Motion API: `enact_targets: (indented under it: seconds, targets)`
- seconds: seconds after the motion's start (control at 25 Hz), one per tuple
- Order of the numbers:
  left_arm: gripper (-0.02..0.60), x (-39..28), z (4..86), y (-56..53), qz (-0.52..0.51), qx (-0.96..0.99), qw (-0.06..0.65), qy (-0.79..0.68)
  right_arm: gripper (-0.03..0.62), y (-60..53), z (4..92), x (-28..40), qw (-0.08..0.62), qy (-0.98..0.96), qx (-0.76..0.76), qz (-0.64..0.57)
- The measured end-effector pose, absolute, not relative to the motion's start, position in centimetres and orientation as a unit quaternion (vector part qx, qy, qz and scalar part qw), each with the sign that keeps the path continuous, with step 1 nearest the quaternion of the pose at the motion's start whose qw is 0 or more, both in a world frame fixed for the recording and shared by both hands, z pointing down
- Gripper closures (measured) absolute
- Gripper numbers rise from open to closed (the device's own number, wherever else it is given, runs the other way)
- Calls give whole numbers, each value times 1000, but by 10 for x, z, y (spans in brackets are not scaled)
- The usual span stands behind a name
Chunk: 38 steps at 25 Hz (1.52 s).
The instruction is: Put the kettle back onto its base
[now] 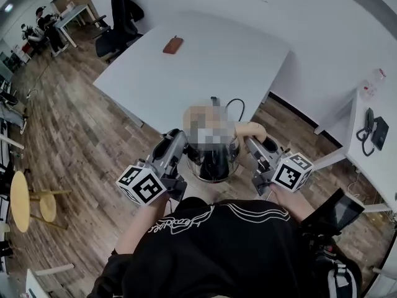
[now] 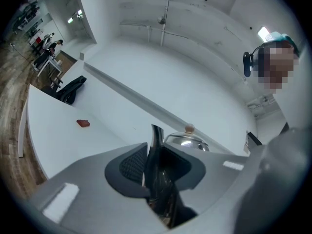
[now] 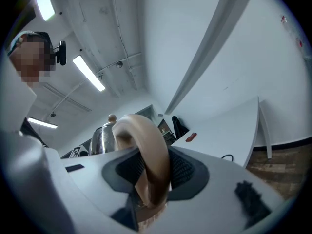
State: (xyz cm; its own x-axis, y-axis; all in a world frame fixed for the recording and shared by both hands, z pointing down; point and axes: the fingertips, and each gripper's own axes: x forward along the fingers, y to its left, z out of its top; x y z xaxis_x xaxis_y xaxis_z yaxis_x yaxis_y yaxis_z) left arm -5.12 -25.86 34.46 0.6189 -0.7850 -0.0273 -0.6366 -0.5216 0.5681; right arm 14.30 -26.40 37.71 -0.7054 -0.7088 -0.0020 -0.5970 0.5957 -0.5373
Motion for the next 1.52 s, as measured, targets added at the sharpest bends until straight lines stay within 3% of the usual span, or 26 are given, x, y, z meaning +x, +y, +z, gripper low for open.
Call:
enact_targets:
  seconds: [0.36, 0.56, 1.08, 1.52]
  targets:
    - [497, -58, 359, -270, -144, 867, 236, -415, 462, -284, 392, 133, 102, 902, -343, -242]
    - [497, -77, 376, -332, -133, 872, 240, -405, 465, -340, 409, 112, 78, 905, -338, -247]
    - [515, -91, 438, -426, -86, 914, 216, -334, 484, -399, 480, 83, -63, 932, -290, -206]
    - [520, -90, 497, -439, -46, 921, 184, -339, 485, -419, 529, 83, -128, 927, -318, -155]
